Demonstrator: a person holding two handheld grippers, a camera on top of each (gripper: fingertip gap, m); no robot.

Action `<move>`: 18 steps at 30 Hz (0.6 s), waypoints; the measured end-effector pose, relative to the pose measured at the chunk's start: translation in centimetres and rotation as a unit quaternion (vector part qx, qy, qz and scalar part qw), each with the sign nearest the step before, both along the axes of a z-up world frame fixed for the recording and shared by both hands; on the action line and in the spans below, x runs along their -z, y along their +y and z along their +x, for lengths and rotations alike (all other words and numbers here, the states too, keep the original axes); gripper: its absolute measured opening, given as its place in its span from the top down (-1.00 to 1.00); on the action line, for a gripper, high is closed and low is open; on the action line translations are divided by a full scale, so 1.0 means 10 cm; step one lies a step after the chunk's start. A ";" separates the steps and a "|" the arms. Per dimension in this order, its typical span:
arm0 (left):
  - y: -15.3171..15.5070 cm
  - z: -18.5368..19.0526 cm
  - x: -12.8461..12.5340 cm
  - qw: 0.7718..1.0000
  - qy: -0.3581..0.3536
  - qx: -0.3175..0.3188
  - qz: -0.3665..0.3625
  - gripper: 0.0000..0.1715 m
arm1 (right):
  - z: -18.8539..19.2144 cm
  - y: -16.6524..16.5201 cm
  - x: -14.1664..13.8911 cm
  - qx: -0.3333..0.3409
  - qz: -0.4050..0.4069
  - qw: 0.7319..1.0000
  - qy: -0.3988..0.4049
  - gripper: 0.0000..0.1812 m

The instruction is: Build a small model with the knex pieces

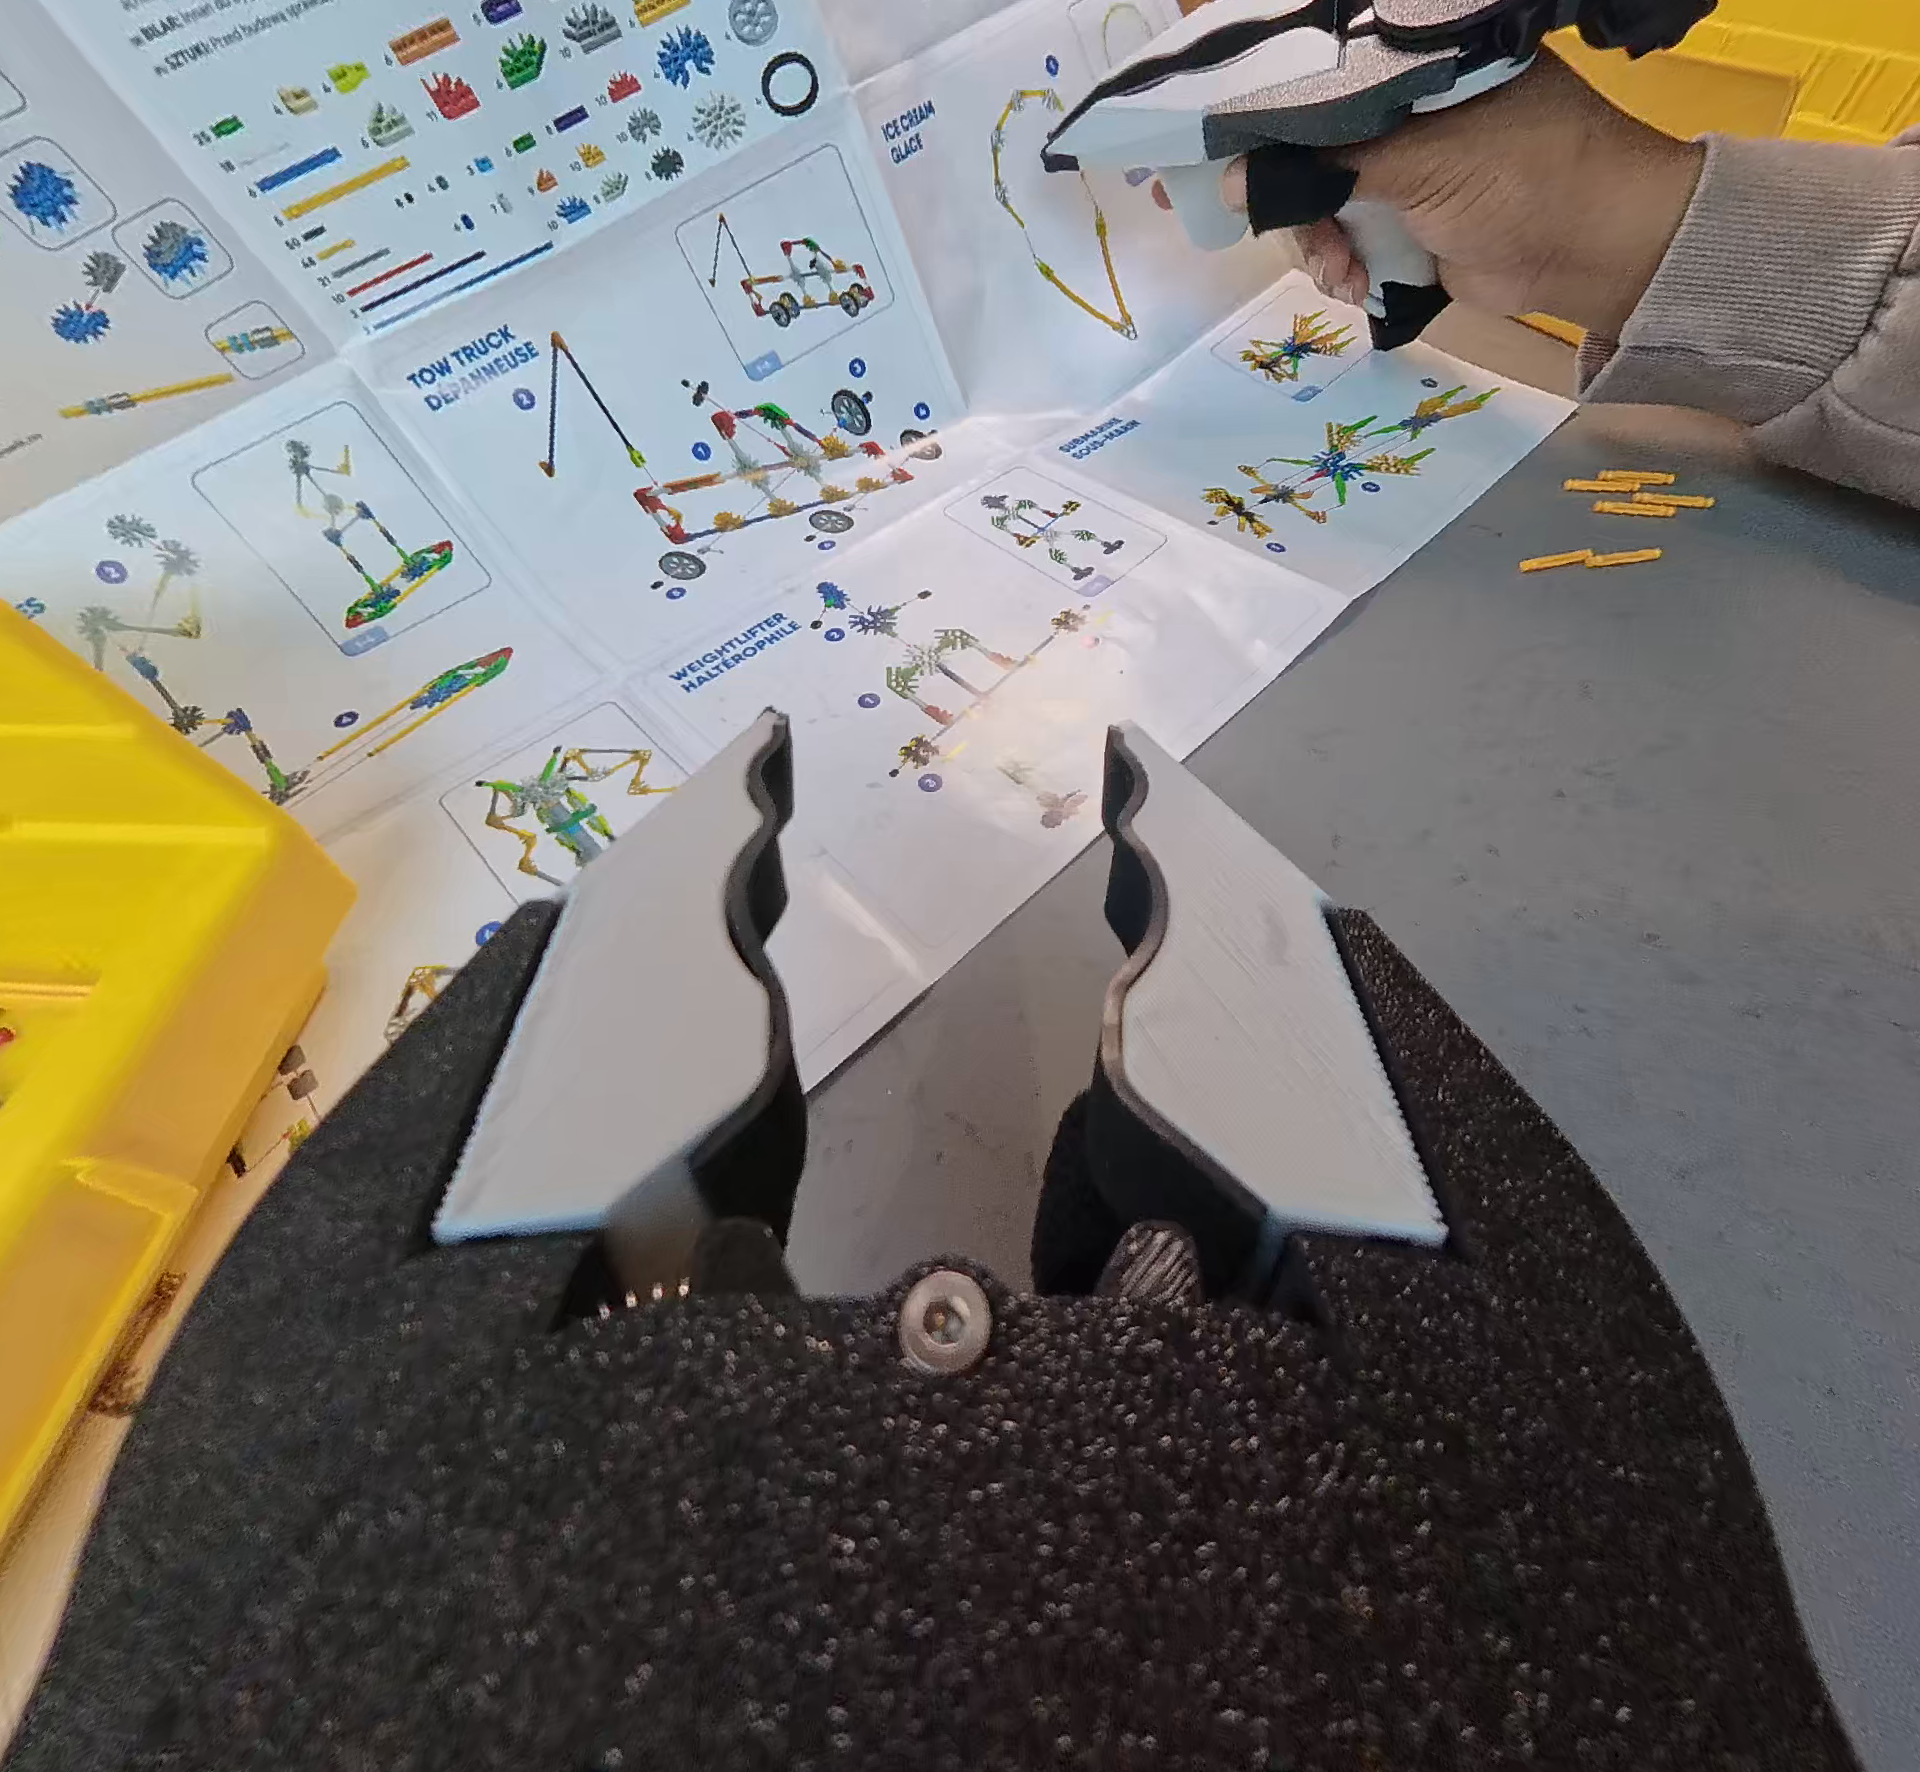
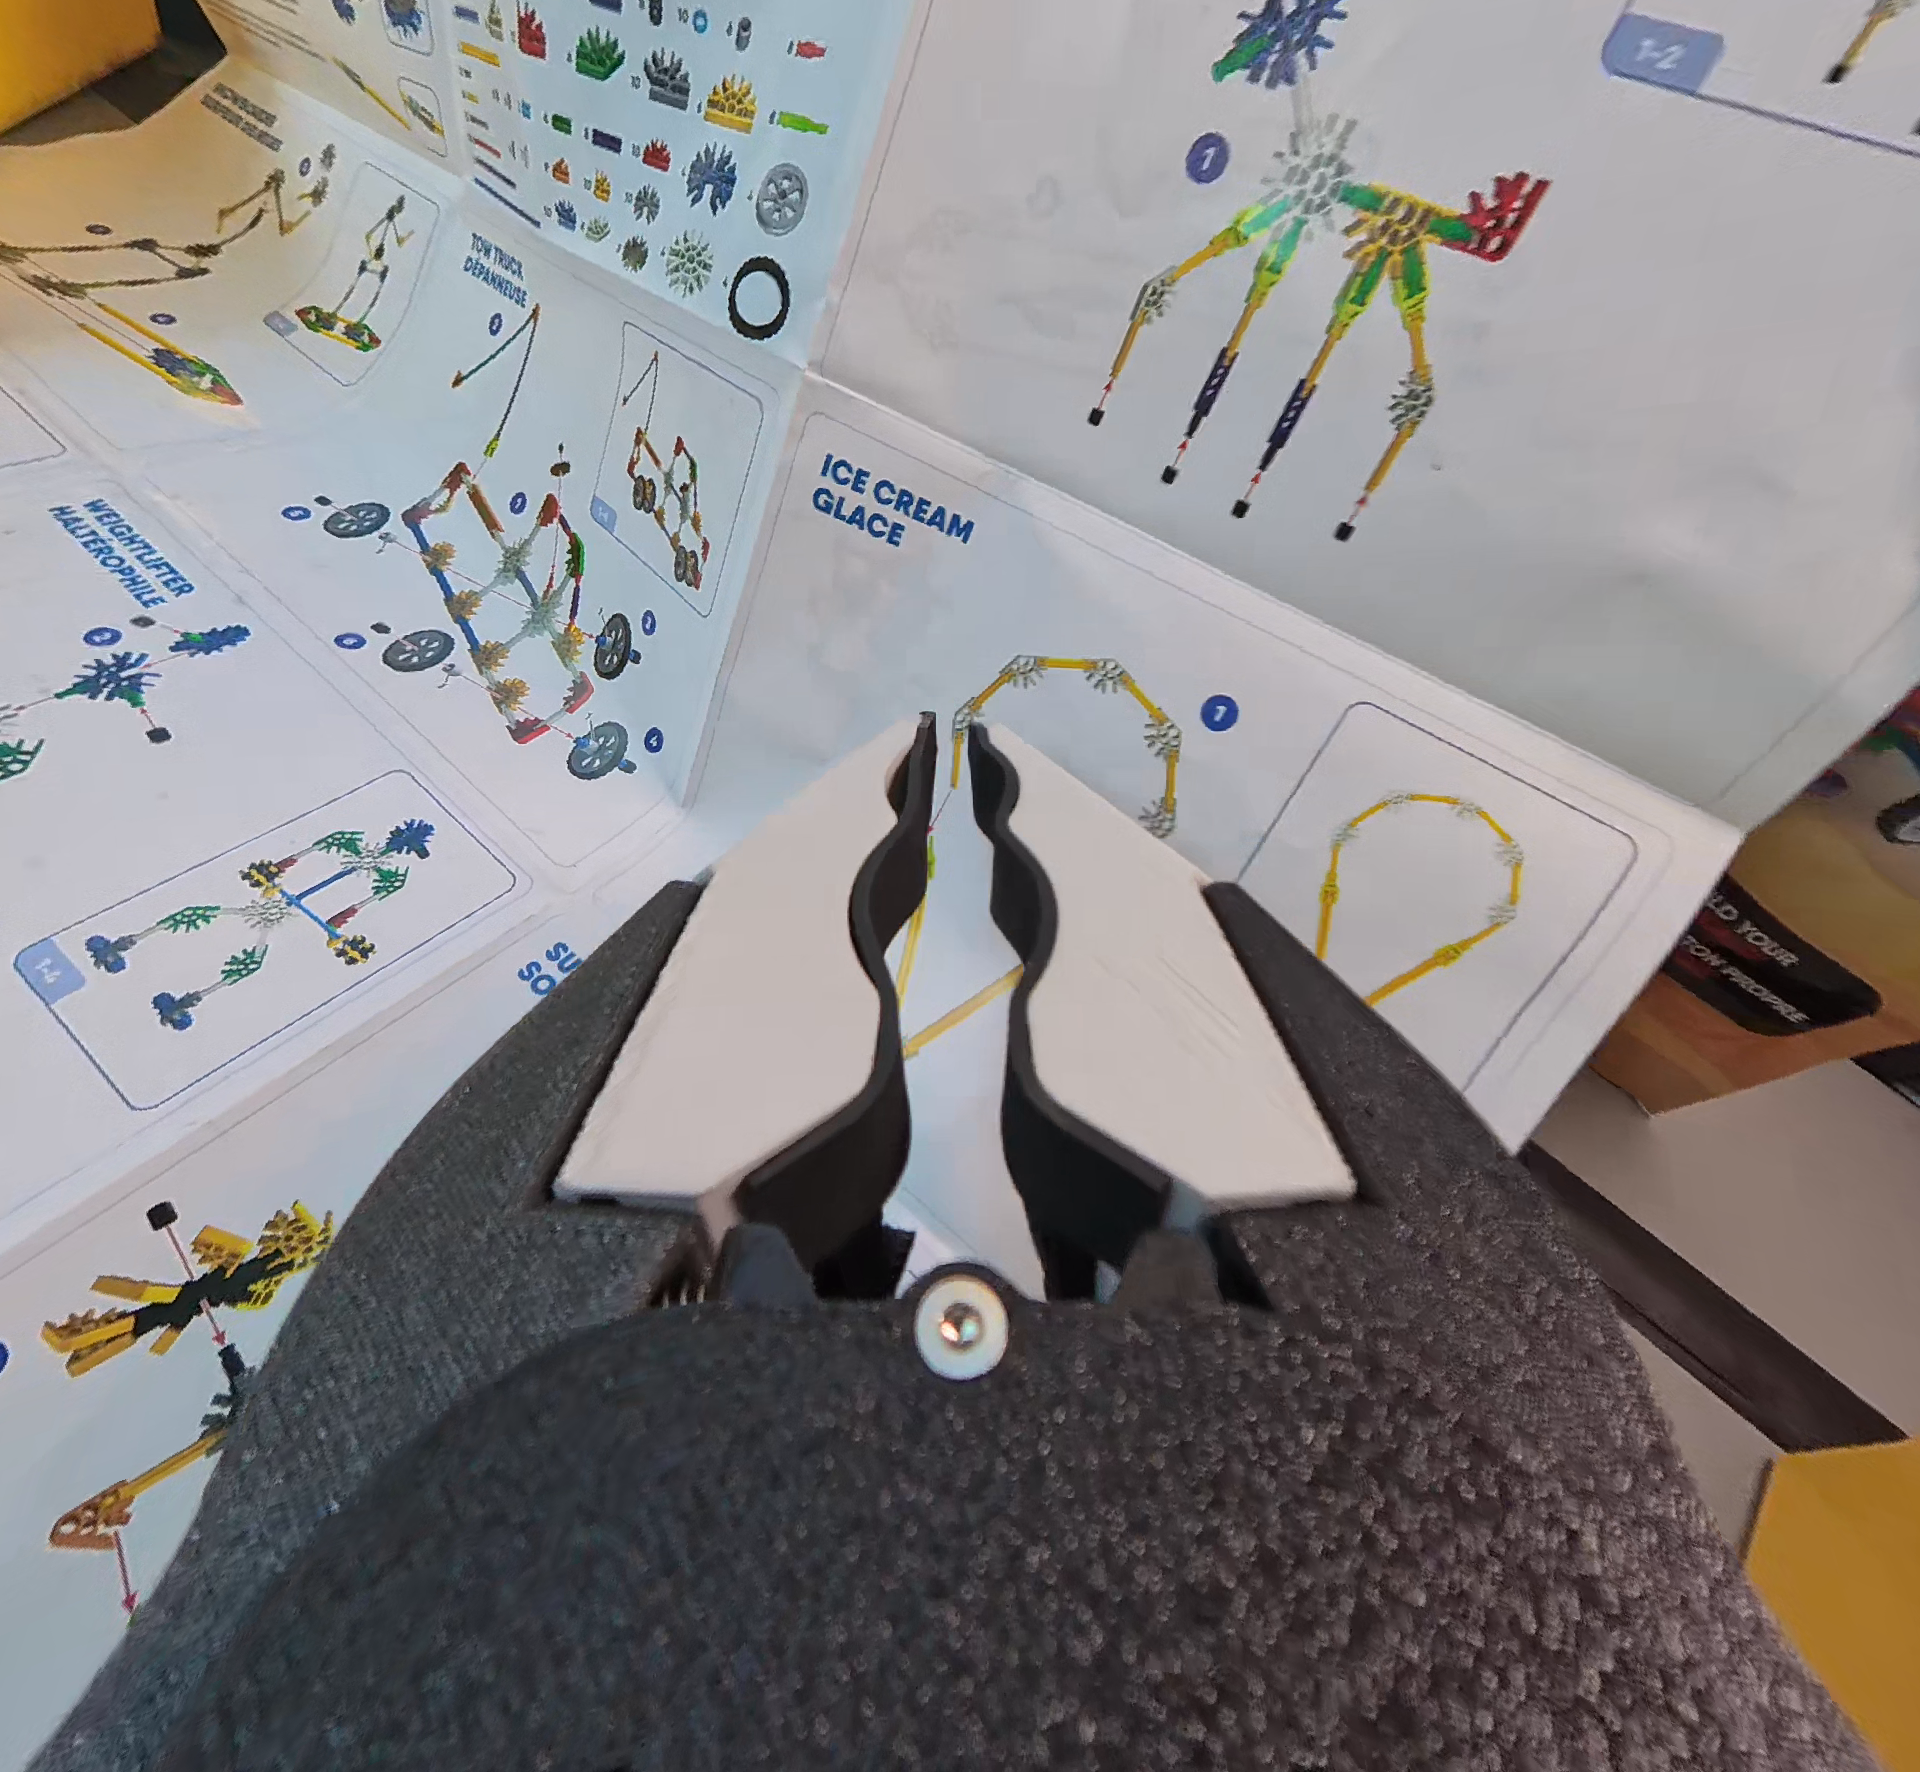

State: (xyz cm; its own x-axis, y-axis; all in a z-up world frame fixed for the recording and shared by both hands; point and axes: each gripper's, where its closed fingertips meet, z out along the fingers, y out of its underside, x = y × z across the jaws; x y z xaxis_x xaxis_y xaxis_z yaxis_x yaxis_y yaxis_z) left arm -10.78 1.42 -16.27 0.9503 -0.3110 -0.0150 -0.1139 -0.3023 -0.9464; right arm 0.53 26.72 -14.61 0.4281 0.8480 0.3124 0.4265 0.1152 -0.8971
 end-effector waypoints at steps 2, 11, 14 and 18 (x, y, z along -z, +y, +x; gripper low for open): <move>0.03 -0.03 0.04 1.000 -0.002 -0.008 -0.012 0.30 | -0.04 -0.01 0.11 -0.002 0.012 0.999 -0.033 1.00; 0.03 -0.13 0.05 0.999 0.017 -0.034 -0.008 0.34 | -0.04 0.06 -0.15 0.032 0.077 0.996 0.005 1.00; 0.04 -0.13 0.07 0.999 0.019 -0.034 -0.015 0.34 | -0.02 0.12 -0.12 0.038 0.056 0.998 0.005 0.99; 0.04 -0.11 0.07 0.999 0.026 -0.030 -0.014 0.34 | 0.04 0.17 -0.14 0.047 0.059 0.997 0.010 0.97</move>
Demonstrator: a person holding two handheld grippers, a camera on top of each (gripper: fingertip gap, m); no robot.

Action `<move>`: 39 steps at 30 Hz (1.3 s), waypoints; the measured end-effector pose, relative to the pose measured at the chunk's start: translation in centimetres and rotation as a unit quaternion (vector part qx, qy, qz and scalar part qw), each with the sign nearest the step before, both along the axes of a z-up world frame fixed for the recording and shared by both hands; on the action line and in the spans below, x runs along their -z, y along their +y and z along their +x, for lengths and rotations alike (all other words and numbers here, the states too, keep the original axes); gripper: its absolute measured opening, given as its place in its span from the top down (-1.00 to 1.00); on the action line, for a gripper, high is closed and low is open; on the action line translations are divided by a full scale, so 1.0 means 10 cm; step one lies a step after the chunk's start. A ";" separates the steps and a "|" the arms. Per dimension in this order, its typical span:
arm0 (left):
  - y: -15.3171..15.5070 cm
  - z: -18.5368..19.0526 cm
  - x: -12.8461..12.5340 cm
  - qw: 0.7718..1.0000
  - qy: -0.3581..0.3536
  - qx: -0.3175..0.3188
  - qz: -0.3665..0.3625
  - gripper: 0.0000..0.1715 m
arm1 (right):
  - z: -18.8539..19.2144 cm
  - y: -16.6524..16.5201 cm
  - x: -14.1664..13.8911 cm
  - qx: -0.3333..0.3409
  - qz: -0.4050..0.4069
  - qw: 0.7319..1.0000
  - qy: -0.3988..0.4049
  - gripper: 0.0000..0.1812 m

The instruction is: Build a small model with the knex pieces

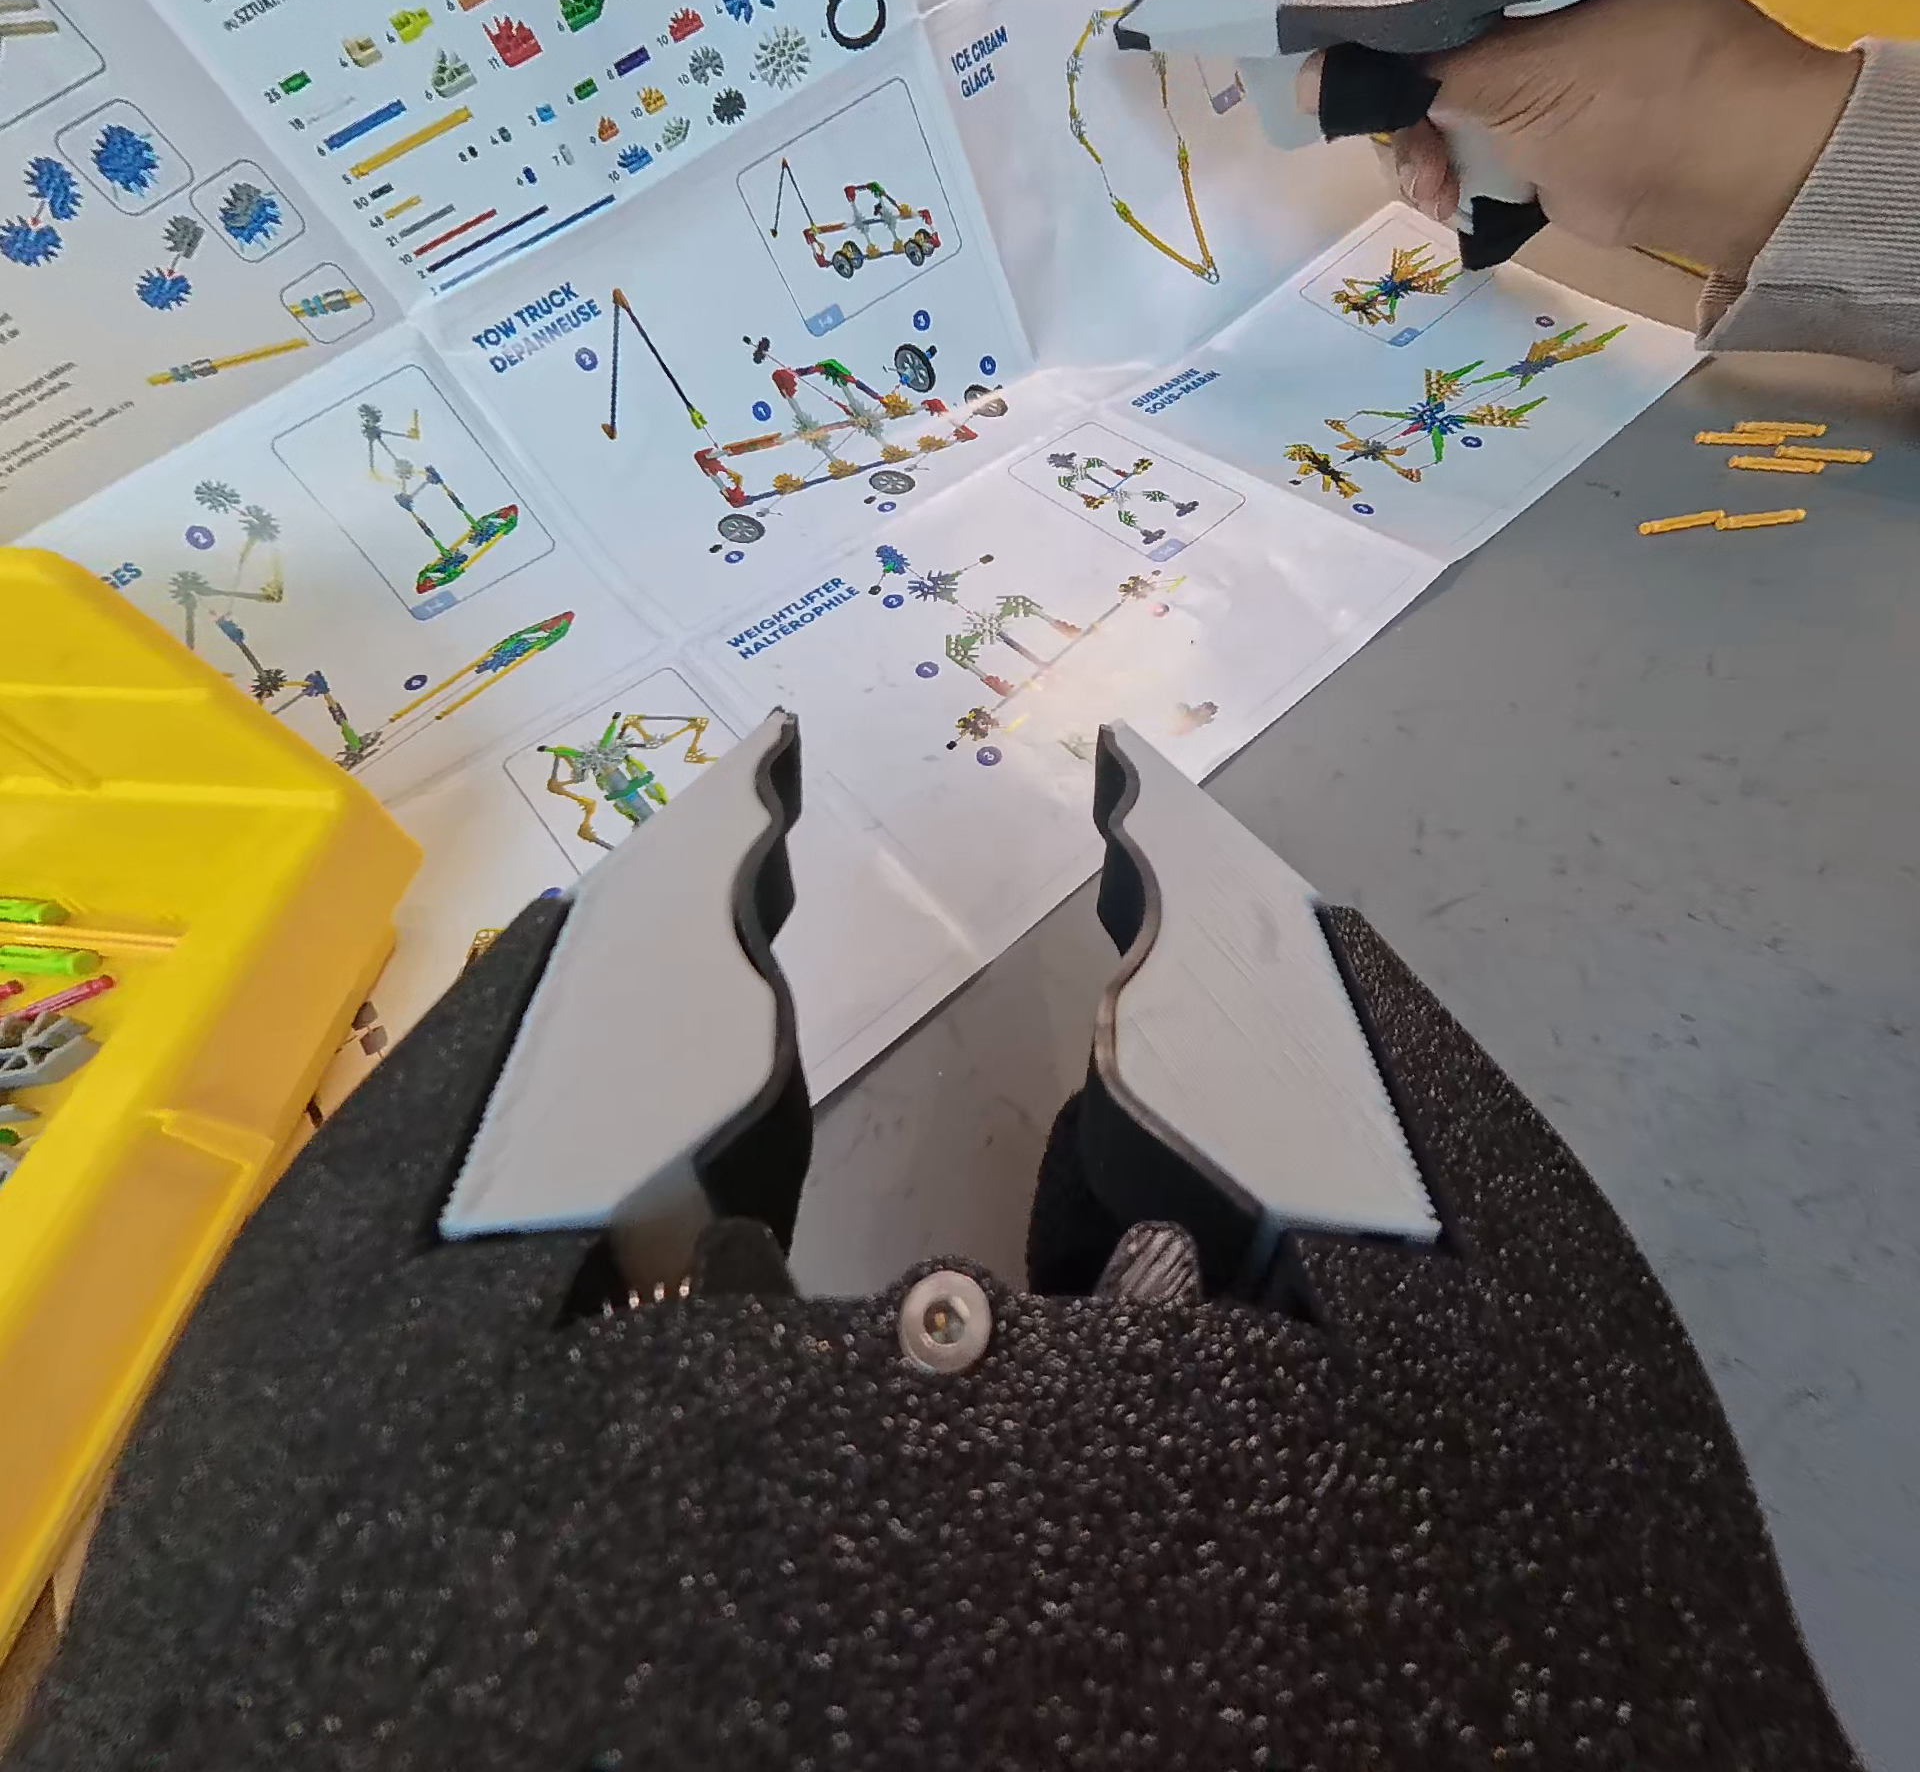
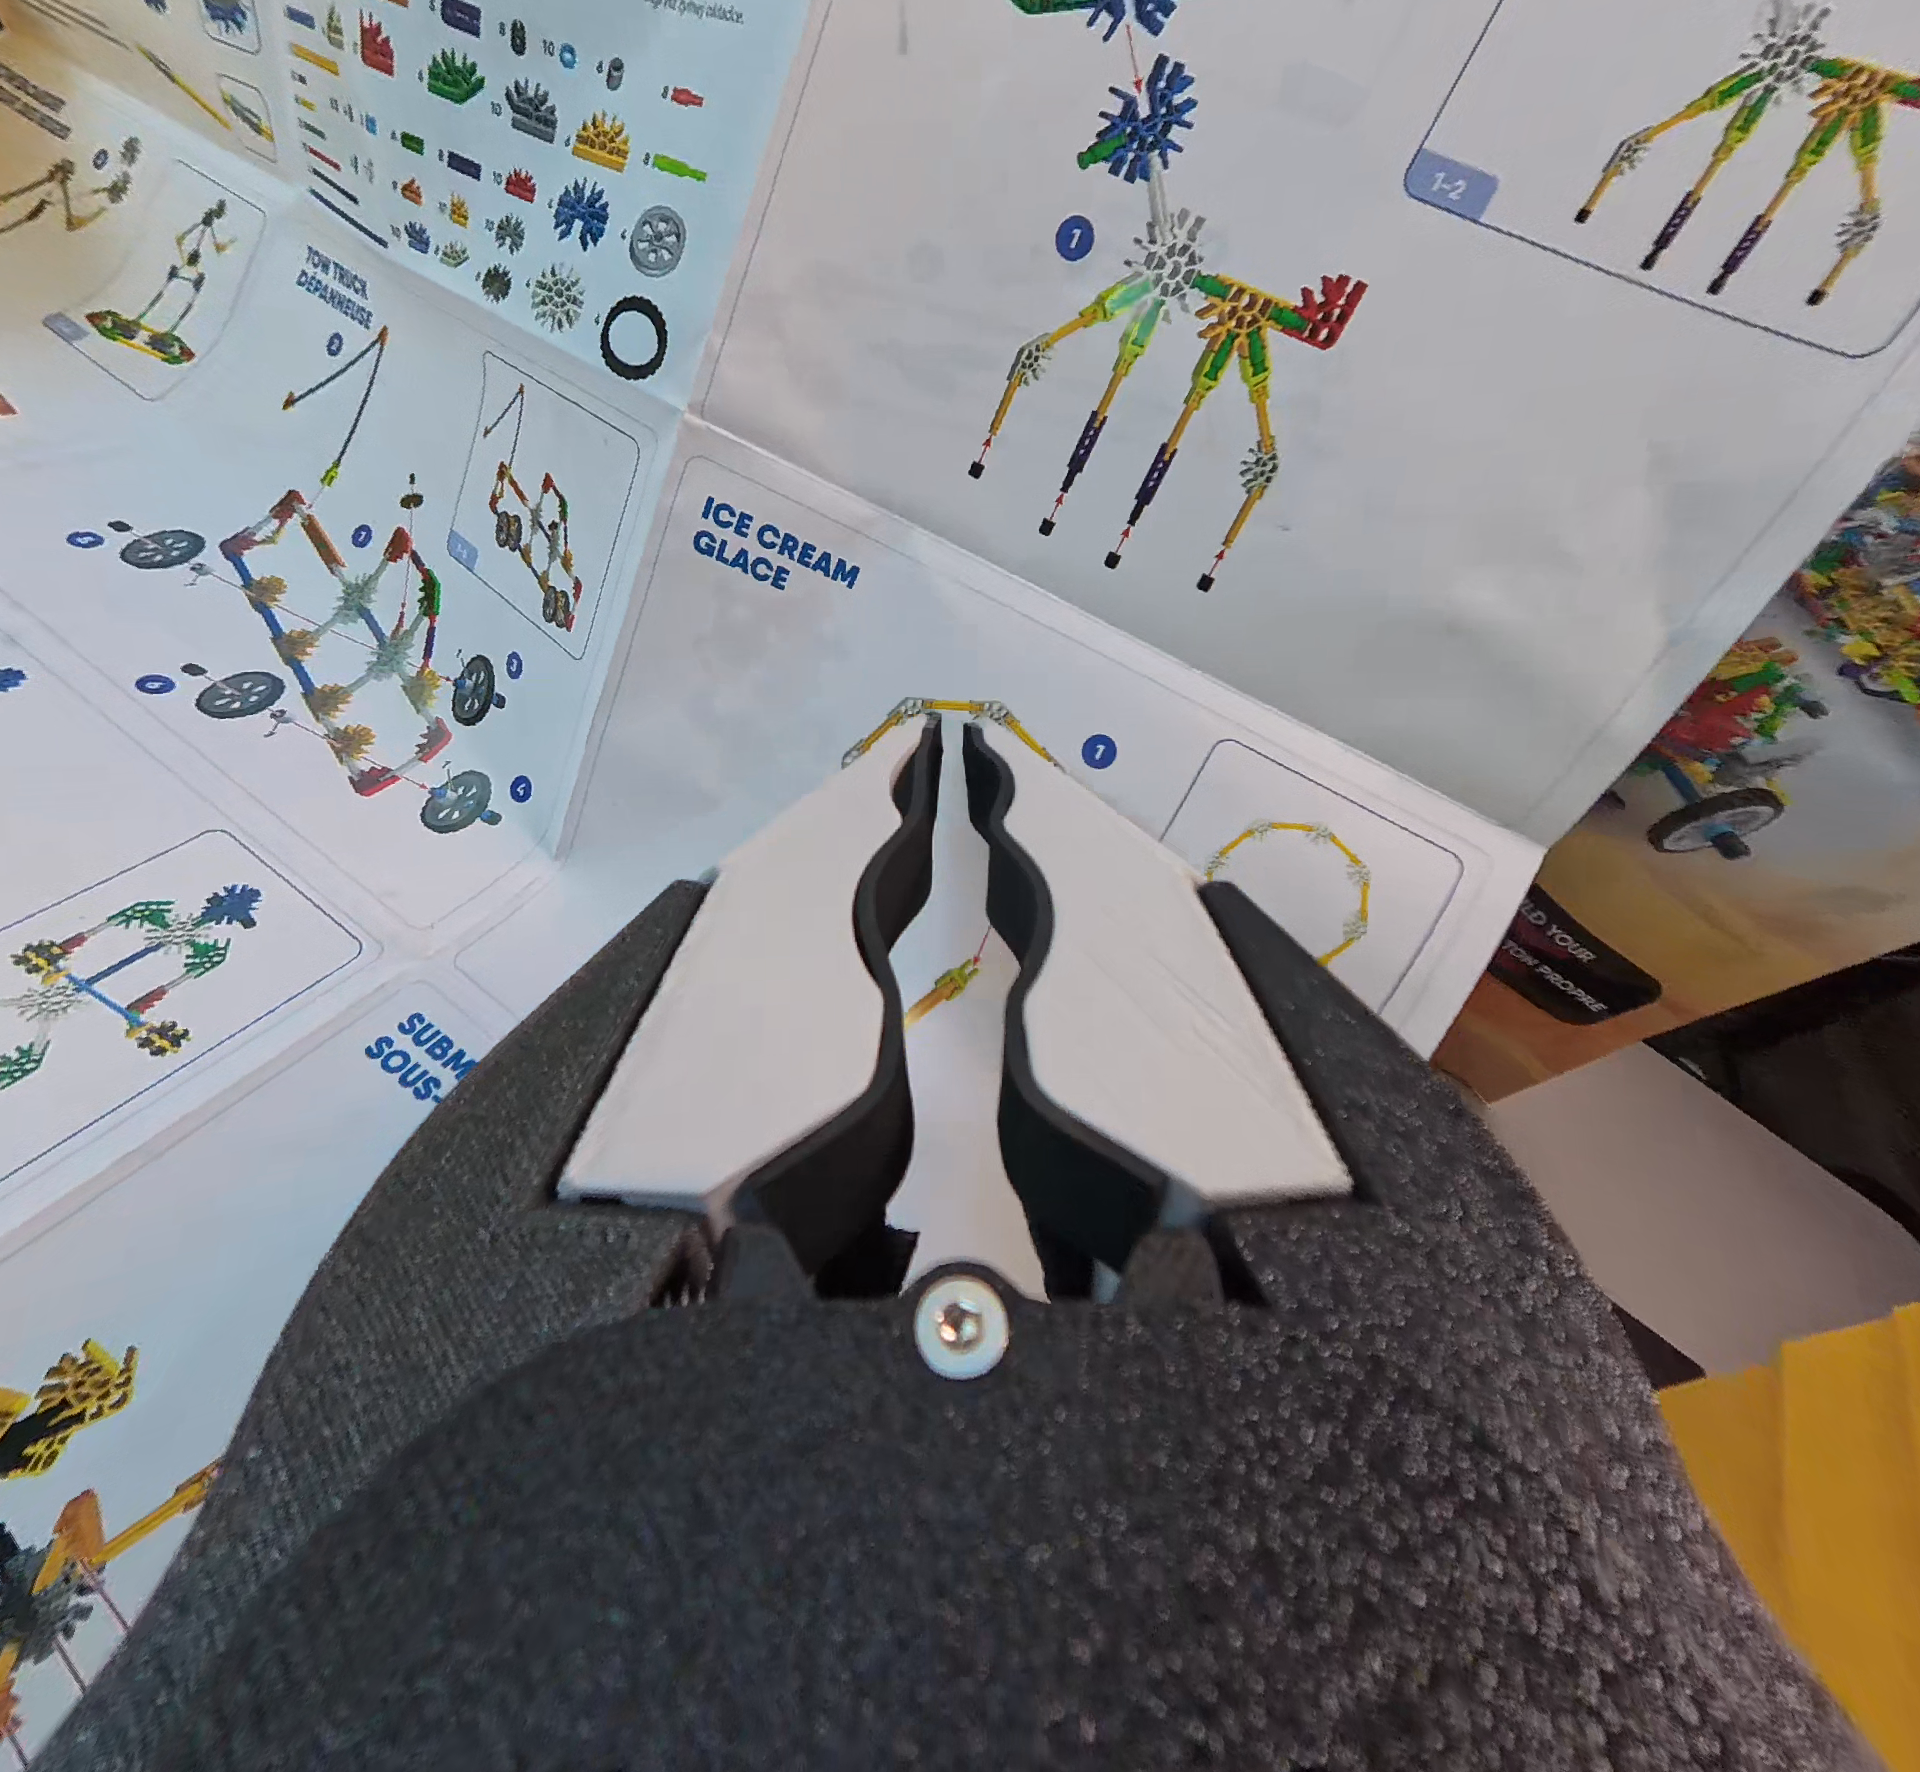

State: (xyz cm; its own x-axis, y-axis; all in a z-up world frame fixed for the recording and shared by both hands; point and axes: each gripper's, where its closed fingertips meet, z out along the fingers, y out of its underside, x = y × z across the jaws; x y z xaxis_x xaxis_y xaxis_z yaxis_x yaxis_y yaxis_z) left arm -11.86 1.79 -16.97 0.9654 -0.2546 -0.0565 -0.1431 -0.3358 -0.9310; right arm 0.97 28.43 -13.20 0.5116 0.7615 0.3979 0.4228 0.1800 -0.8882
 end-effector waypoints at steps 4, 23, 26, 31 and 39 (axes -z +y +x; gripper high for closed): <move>0.00 0.02 0.00 1.000 0.001 0.005 0.000 0.34 | 0.09 0.08 -0.08 0.007 -0.021 0.999 0.028 0.96; -0.02 0.13 0.01 0.999 0.003 0.033 -0.003 0.34 | 0.34 0.24 -0.06 0.036 -0.041 0.998 0.014 1.00; -0.02 0.16 0.00 0.999 0.003 0.037 -0.003 0.34 | 0.35 0.23 -0.03 0.033 -0.044 0.998 0.006 1.00; -0.02 0.16 0.00 0.999 0.004 0.038 -0.004 0.34 | 0.33 0.25 0.04 0.032 -0.050 0.998 -0.006 1.00; -0.02 0.16 0.01 0.999 0.000 0.037 -0.006 0.34 | 0.32 0.27 0.07 0.030 -0.051 0.998 -0.012 1.00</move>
